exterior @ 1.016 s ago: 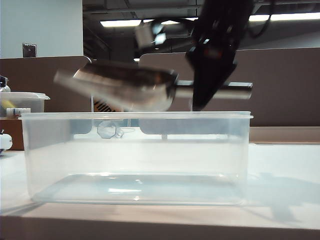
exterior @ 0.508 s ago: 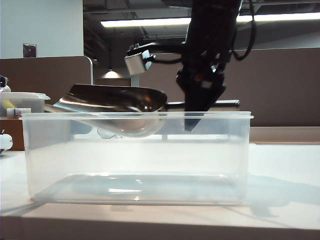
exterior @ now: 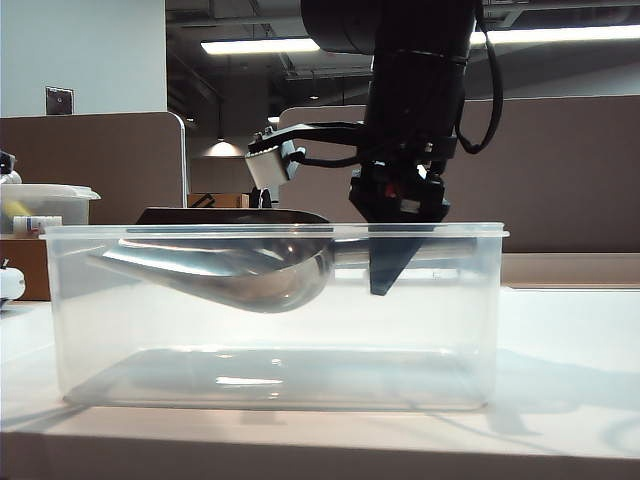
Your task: Pick up the metal ice scoop from the table and place it inside the transparent plastic box.
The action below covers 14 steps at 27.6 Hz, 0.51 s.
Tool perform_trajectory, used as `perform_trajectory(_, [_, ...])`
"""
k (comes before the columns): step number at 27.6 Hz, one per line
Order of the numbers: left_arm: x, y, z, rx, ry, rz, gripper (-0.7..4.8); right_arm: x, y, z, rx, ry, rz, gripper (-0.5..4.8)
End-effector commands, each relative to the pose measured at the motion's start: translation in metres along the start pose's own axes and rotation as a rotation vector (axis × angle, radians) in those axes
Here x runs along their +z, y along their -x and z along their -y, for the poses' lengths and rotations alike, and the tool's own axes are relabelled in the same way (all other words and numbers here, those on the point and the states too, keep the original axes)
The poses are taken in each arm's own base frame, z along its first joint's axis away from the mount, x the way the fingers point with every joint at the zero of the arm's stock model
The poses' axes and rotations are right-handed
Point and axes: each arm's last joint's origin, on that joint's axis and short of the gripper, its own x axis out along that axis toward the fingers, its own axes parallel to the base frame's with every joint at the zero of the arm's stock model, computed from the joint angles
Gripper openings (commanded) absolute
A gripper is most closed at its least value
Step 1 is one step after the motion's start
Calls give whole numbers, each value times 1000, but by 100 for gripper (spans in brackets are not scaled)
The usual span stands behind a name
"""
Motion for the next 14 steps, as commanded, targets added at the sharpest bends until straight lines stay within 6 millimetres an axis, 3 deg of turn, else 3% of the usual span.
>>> perform_trajectory(1, [1, 0, 0, -6, -4, 12, 21, 2, 4, 3, -19, -10, 26, 90])
perform_trajectory(3, [1, 0, 0, -6, -4, 12, 21, 2, 4, 3, -19, -17, 26, 130])
perform_trajectory(9, [1, 0, 0, -6, -3, 12, 21, 2, 3, 3, -21, -28, 24, 130])
perform_trajectory(14, [1, 0, 0, -6, -3, 12, 21, 3, 8, 4, -18, -51, 26, 78])
